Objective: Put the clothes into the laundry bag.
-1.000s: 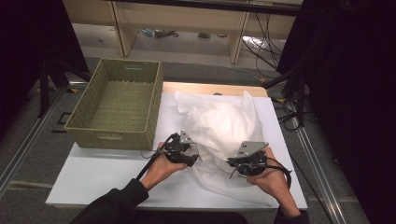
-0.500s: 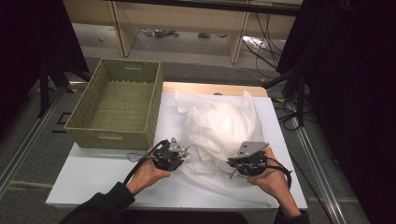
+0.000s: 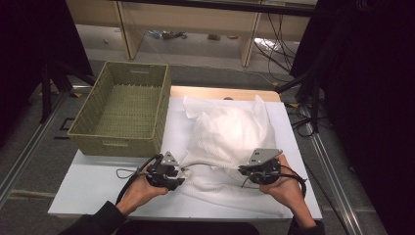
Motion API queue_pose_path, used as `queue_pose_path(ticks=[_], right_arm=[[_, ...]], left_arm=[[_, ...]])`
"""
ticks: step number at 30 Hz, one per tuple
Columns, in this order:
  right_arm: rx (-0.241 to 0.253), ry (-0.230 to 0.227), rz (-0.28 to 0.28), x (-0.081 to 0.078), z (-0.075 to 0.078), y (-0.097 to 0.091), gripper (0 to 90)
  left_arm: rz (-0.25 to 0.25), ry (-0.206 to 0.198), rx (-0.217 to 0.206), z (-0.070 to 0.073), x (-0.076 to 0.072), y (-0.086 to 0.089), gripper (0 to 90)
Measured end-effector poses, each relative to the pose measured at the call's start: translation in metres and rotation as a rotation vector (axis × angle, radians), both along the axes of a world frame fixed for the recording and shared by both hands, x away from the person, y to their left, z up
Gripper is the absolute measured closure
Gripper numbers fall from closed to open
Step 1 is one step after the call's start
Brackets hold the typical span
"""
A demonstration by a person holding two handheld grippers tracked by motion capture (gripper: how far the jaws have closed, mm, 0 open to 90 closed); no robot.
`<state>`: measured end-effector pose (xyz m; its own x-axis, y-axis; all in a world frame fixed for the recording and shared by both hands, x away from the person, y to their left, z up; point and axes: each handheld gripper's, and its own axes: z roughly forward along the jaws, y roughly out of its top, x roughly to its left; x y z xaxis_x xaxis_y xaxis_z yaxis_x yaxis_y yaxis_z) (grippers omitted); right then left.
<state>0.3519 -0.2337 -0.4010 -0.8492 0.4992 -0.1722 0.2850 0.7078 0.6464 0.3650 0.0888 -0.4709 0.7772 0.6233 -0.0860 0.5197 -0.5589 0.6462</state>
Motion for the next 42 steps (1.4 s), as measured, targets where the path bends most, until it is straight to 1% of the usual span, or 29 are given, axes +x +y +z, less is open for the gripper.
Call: queue_pose_path(ticks=[2,5,8,10,11,12,13,14,15,17,18,19,20,21,23,24,25,26,27,29,31,33,34,35,36,37,38,40,42], right_arm=[[-0.002,-0.012,-0.003,-0.001,0.003,-0.001,90.0],[-0.016,-0.028,0.007,-0.003,0.008,-0.002,90.0],[-0.016,-0.011,0.024,-0.008,0.011,0.001,90.0],[-0.019,-0.003,0.036,-0.011,0.007,0.004,90.0],[-0.027,0.007,0.045,-0.011,0.004,0.005,90.0],[-0.033,0.023,0.038,-0.01,-0.001,0.007,90.0],[-0.034,0.02,0.038,-0.009,-0.002,0.007,90.0],[-0.032,0.018,0.034,-0.009,-0.003,0.006,90.0],[-0.026,0.016,0.03,-0.009,-0.002,0.006,90.0],[-0.019,-0.007,0.022,-0.008,0.002,0.004,90.0],[-0.015,-0.011,0.016,-0.007,0.004,0.003,90.0],[-0.01,-0.019,0.01,-0.007,0.005,0.002,90.0],[-0.004,-0.024,0.005,-0.005,0.006,0.0,90.0],[-0.003,-0.02,0.004,-0.005,0.006,-0.001,90.0],[0.011,-0.031,-0.003,-0.005,0.007,-0.002,90.0],[-0.004,-0.039,0.007,-0.004,0.009,-0.003,89.9],[0.019,-0.036,-0.017,-0.007,0.01,-0.002,89.9],[0.011,-0.032,-0.016,-0.007,0.012,-0.002,89.9],[0.011,-0.046,-0.001,-0.006,0.014,-0.002,89.9],[0.015,-0.047,0.003,-0.007,0.016,-0.003,89.9],[0.015,-0.042,-0.011,-0.007,0.017,-0.005,89.9],[0.016,-0.056,0.0,-0.006,0.015,-0.007,89.9],[0.01,-0.04,-0.001,-0.006,0.015,-0.007,89.9],[0.008,-0.031,-0.003,-0.007,0.014,-0.007,90.0],[0.011,-0.036,-0.011,-0.006,0.012,-0.007,90.0],[0.008,-0.031,-0.009,-0.006,0.011,-0.008,90.0],[0.006,-0.022,-0.024,-0.007,0.009,-0.008,90.0],[-0.004,-0.02,-0.015,-0.005,0.008,-0.009,90.0],[-0.007,-0.017,-0.019,-0.005,0.006,-0.009,90.0]], left_arm=[[-0.008,-0.005,0.004,0.001,-0.001,0.002,81.8],[-0.015,-0.031,0.044,0.008,-0.007,0.011,85.3],[0.001,-0.02,0.004,0.009,-0.016,0.024,85.9],[-0.016,-0.025,0.013,0.007,-0.02,0.027,85.6],[-0.005,-0.012,0.027,0.007,-0.022,0.026,84.4],[-0.005,-0.033,0.041,0.008,-0.022,0.025,72.3],[0.023,-0.055,0.038,0.01,-0.024,0.023,64.1],[0.041,-0.082,0.02,0.015,-0.026,0.019,57.4],[0.028,-0.093,-0.005,0.022,-0.029,0.015,54.7],[0.005,-0.121,-0.095,0.035,-0.037,0.002,50.7],[-0.001,-0.125,-0.116,0.04,-0.041,-0.005,46.8],[-0.045,-0.122,-0.134,0.047,-0.047,-0.02,44.3],[-0.078,-0.105,-0.137,0.048,-0.048,-0.028,42.8],[-0.098,-0.065,-0.161,0.047,-0.049,-0.039,42.0],[-0.121,-0.012,-0.193,0.04,-0.046,-0.063,40.8],[-0.144,-0.008,-0.177,0.035,-0.041,-0.075,40.0],[-0.127,-0.003,-0.159,0.028,-0.037,-0.086,39.5],[-0.126,-0.007,-0.128,0.023,-0.03,-0.095,37.8],[-0.111,0.025,-0.141,0.015,-0.023,-0.107,36.0],[-0.077,0.053,-0.157,0.006,-0.013,-0.122,33.7],[-0.035,0.063,-0.152,0.001,-0.004,-0.138,30.9],[0.006,0.067,-0.18,-0.001,0.005,-0.152,31.2],[0.033,0.061,-0.187,-0.002,0.009,-0.156,31.4],[0.019,0.027,-0.142,-0.002,0.018,-0.158,33.5],[0.046,0.032,-0.162,-0.004,0.021,-0.16,39.2],[0.077,0.043,-0.212,-0.007,0.024,-0.163,43.9],[0.084,0.03,-0.233,-0.008,0.026,-0.164,52.7],[0.056,-0.05,-0.2,-0.011,0.031,-0.162,70.1],[0.08,-0.057,-0.213,-0.013,0.036,-0.162,78.9]])
